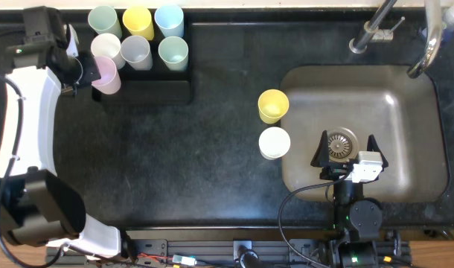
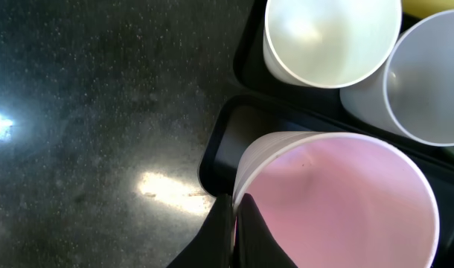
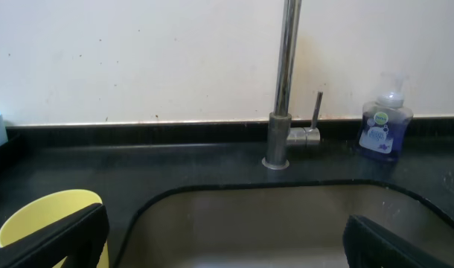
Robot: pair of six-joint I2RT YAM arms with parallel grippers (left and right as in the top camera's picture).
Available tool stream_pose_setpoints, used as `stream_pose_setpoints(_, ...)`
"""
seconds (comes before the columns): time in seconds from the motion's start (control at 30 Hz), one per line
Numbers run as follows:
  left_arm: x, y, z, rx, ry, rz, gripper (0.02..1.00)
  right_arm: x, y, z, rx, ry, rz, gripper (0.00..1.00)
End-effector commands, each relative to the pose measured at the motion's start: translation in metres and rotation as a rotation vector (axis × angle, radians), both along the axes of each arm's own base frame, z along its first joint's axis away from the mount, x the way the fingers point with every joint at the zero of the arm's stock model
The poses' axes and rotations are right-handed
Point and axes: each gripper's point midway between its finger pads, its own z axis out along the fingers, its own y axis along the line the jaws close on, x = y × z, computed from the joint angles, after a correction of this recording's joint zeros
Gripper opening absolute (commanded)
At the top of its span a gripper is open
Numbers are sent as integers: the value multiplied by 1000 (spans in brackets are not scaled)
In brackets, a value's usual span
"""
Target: Store Cups
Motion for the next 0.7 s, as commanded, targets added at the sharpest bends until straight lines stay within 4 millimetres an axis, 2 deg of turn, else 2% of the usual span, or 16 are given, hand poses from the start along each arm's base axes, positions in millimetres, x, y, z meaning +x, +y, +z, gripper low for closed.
stream_pose_setpoints(0.03, 2, 0, -12, -8, 26, -27, 36, 0, -3, -3, -3, -2, -14, 998)
stream_pose_setpoints(0.5, 7, 11, -37, -4, 71, -8, 38, 0, -3, -3, -3, -2, -14, 998)
stream_pose_setpoints(0.7, 7, 16, -42, -15, 78, 4, 36, 0, -3, -3, -3, -2, -15, 998)
